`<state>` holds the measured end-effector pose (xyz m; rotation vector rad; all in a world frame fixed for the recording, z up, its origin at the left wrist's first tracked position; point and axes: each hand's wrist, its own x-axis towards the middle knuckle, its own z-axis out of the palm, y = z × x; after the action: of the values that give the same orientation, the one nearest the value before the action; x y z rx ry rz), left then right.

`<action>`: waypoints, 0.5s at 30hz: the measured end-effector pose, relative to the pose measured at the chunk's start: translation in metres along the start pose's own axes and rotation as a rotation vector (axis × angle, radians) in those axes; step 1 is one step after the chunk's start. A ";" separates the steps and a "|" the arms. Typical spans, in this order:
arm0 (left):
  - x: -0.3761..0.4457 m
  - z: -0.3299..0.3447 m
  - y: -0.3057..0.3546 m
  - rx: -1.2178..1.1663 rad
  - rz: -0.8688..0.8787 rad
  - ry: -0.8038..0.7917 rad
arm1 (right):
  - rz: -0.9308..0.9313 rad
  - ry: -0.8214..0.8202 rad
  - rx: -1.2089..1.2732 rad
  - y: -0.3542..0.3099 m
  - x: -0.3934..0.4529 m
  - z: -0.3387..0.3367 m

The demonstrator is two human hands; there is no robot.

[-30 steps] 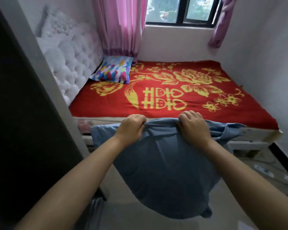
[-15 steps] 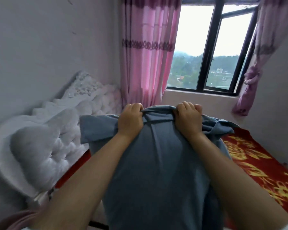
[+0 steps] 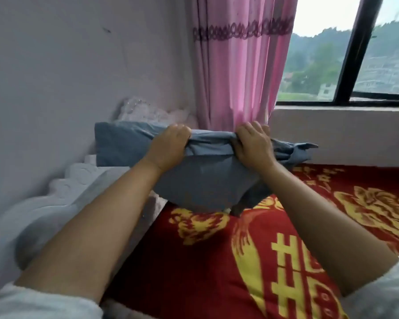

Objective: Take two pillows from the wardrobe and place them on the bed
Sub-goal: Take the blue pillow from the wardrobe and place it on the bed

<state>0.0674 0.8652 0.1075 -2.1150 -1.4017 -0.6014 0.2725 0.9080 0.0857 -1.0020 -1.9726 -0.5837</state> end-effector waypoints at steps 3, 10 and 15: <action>-0.040 0.052 -0.018 0.008 -0.199 -0.703 | 0.015 -0.914 0.135 0.003 -0.039 0.059; -0.089 0.167 -0.030 -0.002 -0.224 -1.111 | 0.264 -1.255 0.246 0.016 -0.108 0.175; -0.116 0.234 -0.048 -0.074 -0.317 -1.261 | 0.398 -1.441 0.281 0.005 -0.152 0.243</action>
<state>-0.0017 0.9509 -0.1338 -2.3942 -2.3580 0.7875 0.2152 1.0133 -0.1747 -1.8036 -2.7127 0.9080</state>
